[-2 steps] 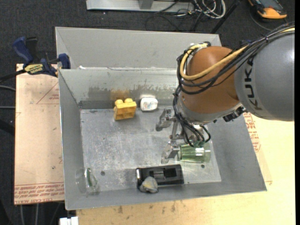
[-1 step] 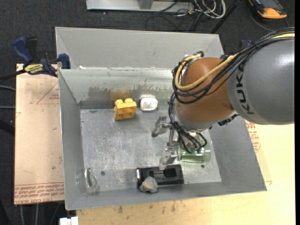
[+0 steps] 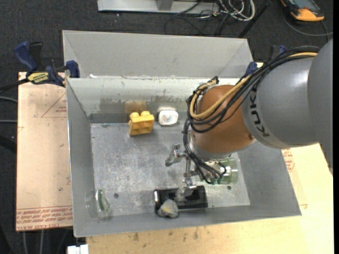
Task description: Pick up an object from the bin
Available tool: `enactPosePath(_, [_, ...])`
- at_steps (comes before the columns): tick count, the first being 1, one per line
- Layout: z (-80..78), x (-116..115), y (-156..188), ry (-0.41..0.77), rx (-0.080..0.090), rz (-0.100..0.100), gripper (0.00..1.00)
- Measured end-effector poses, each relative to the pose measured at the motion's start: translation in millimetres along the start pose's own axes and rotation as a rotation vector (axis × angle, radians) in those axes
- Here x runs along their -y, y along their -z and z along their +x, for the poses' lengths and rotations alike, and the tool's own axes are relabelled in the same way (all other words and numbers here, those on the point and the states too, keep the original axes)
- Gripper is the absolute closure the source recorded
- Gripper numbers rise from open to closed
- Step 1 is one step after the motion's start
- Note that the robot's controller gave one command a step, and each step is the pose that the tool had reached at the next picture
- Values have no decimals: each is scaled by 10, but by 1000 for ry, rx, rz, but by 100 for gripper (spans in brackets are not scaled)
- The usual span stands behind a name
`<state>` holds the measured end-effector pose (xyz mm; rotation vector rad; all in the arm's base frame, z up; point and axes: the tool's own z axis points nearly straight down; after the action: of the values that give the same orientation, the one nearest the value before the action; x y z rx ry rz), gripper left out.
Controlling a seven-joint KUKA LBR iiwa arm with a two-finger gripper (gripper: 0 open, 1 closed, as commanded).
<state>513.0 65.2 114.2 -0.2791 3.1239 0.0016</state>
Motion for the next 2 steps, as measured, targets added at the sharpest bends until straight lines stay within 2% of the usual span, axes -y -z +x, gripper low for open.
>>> enactPosePath(1, [86,-60,-312,169,-26,5,100])
enactPosePath(2, [86,-59,-312,169,-26,4,100])
